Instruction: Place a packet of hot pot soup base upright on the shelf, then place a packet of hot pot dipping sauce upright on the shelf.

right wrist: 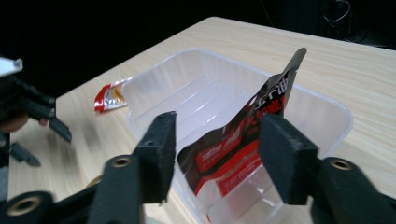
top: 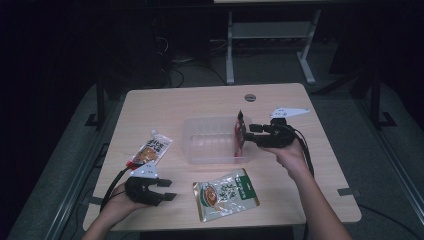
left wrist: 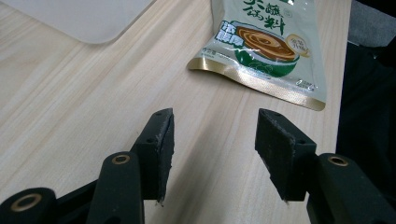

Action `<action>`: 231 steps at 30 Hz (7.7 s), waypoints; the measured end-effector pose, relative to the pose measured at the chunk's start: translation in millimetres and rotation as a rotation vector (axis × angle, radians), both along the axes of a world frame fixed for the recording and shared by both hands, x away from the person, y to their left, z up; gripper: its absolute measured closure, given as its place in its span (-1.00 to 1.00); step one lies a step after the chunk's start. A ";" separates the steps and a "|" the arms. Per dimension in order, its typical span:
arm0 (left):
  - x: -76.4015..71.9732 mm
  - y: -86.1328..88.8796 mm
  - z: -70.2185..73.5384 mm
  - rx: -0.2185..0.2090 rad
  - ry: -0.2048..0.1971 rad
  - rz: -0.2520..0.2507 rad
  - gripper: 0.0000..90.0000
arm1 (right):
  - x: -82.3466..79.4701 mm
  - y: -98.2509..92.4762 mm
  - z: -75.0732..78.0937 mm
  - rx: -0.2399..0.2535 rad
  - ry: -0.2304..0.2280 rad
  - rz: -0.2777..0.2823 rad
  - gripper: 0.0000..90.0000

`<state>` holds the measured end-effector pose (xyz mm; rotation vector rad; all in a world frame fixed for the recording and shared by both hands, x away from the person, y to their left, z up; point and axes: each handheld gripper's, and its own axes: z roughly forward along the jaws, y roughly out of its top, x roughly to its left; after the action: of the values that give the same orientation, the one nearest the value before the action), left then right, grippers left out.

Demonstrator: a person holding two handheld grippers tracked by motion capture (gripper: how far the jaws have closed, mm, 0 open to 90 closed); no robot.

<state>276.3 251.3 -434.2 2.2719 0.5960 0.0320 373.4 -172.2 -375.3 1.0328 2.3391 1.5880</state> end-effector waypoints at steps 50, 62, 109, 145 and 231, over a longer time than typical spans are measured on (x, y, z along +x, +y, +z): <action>7.7 23.8 7.2 -0.007 -0.021 0.123 -0.12 | -89.8 -46.3 -64.1 -0.304 0.034 -0.052 -0.62; 20.4 42.0 13.4 0.021 -0.065 0.225 -0.14 | -90.2 -42.9 -66.8 -0.323 0.031 -0.047 -0.62; 125.5 64.3 -18.7 0.143 -0.047 0.513 0.99 | -87.7 -43.5 -67.8 -0.327 0.039 -0.063 -0.61; 89.0 54.7 -14.8 0.116 0.065 0.375 0.99 | -88.2 -46.0 -67.7 -0.328 0.041 -0.080 -0.61; -6.1 86.5 -11.7 0.148 0.102 0.358 0.99 | -88.4 -45.7 -67.4 -0.328 0.044 -0.093 -0.61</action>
<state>270.2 337.8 -445.9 2.2887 1.0801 0.1407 285.0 -217.9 -442.7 1.0876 2.4302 1.1102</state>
